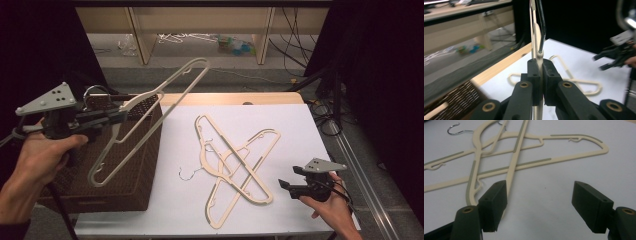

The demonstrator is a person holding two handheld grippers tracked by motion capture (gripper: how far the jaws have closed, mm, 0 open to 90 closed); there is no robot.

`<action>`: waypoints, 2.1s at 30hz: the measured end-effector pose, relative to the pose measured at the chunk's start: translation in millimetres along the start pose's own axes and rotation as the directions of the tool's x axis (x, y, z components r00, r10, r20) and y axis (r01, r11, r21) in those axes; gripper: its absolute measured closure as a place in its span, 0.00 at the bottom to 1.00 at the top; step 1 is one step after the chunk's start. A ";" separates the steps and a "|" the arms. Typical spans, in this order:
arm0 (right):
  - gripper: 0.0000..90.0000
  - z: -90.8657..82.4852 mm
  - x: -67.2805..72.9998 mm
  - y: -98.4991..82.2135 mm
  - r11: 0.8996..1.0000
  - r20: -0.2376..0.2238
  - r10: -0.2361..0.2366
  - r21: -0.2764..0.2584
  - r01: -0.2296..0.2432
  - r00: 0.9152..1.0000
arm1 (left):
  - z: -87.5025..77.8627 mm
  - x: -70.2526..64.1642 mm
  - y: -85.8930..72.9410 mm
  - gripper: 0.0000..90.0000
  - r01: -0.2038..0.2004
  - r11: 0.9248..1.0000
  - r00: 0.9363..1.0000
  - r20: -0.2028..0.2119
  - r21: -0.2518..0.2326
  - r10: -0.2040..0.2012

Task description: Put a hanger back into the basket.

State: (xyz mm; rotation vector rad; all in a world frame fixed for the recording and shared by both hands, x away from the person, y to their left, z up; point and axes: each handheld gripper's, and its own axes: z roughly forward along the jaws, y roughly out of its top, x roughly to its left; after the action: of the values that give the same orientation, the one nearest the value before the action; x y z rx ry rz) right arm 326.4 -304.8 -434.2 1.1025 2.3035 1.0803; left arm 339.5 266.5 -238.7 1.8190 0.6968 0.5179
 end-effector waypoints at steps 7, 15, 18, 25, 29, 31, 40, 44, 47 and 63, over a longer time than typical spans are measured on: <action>0.33 1.4 1.6 -0.2 1.000 -0.006 -0.006 0.005 0.006 1.000 | -8.5 51.7 -39.3 0.95 -0.050 0.995 0.991 -0.116 0.088 0.060; 0.33 1.5 3.6 -0.2 1.000 -0.017 -0.008 0.015 0.008 1.000 | -20.1 80.8 -74.6 0.95 0.055 0.989 0.981 -0.193 0.134 -0.028; 0.33 2.3 3.5 -0.2 1.000 -0.018 -0.009 0.016 0.009 1.000 | -22.1 89.0 -85.6 0.95 0.069 0.984 0.976 -0.214 0.164 -0.033; 0.33 2.8 3.2 -0.2 1.000 -0.016 -0.020 0.012 0.020 1.000 | -20.3 98.9 -109.2 0.95 0.115 0.974 0.974 -0.213 0.196 -0.072; 0.33 3.5 3.6 -0.4 1.000 -0.020 -0.019 0.015 0.019 1.000 | -13.4 103.4 -119.0 0.95 0.115 0.968 0.977 -0.202 0.221 -0.070; 0.33 3.4 4.0 -0.4 1.000 -0.021 -0.018 0.015 0.019 1.000 | -7.1 105.8 -123.9 0.95 0.109 0.968 0.979 -0.195 0.224 -0.066; 0.30 4.1 5.9 -0.1 1.000 -0.026 -0.021 0.015 0.021 0.999 | 19.1 117.1 -143.2 0.95 0.141 0.953 0.978 -0.187 0.267 -0.093; 0.29 4.5 7.0 -0.4 1.000 -0.028 -0.017 0.015 0.018 0.999 | 25.1 123.4 -152.1 0.95 0.159 0.936 0.973 -0.210 0.314 -0.094; 0.29 4.7 7.1 -0.3 1.000 -0.029 -0.022 0.015 0.023 0.999 | 27.2 127.3 -156.8 0.95 0.181 0.941 0.965 -0.236 0.287 -0.114; 0.30 6.3 15.8 2.2 0.999 -0.059 -0.036 0.013 0.036 0.998 | 16.1 105.0 -142.7 0.57 0.323 0.924 0.845 -0.502 0.206 -0.183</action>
State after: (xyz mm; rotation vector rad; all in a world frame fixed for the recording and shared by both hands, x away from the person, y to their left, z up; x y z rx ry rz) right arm 321.4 -288.6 -436.6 1.0435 2.3703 1.0987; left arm 396.3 363.6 -376.4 1.8322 1.3967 0.7232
